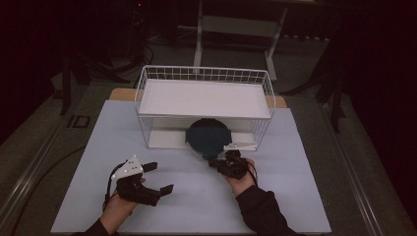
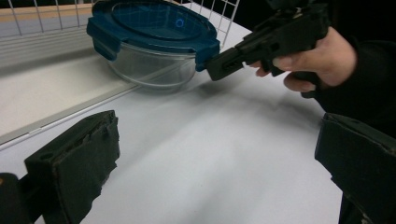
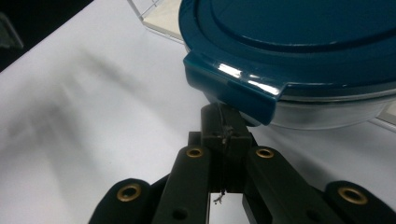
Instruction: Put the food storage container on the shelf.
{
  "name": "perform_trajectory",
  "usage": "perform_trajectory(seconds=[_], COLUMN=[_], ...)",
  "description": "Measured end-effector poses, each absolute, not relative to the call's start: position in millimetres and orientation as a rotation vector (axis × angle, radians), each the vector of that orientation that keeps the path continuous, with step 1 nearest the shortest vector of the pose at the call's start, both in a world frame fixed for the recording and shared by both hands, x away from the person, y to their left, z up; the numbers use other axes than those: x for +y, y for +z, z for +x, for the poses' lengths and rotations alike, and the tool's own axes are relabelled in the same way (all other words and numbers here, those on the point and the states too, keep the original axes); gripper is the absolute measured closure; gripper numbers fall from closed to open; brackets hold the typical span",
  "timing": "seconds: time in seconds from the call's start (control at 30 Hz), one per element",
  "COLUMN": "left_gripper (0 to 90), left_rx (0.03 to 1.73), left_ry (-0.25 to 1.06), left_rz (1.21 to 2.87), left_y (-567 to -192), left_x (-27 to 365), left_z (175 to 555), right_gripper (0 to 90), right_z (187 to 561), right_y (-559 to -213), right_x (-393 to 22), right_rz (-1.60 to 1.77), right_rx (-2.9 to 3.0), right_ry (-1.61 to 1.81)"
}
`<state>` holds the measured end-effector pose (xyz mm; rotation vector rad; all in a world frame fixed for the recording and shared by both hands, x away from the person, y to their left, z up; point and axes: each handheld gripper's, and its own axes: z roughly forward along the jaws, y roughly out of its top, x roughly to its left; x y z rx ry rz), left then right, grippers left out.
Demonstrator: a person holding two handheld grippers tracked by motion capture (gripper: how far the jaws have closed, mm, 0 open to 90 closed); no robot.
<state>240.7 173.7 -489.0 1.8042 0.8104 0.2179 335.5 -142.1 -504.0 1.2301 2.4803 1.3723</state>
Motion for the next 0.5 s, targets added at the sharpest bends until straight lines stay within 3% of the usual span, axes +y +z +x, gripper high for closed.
perform_trajectory(seconds=[0.5], left_gripper=[0.1], left_rx=[0.800], left_ry=[0.215], left_rz=[1.809], left_y=[-491.4], left_x=[173.3], left_z=[239.7], right_gripper=[89.9], right_z=[363.6], right_y=[-504.5], right_x=[-135.1], right_rz=[1.257], right_rx=[2.422], right_ry=[1.360])
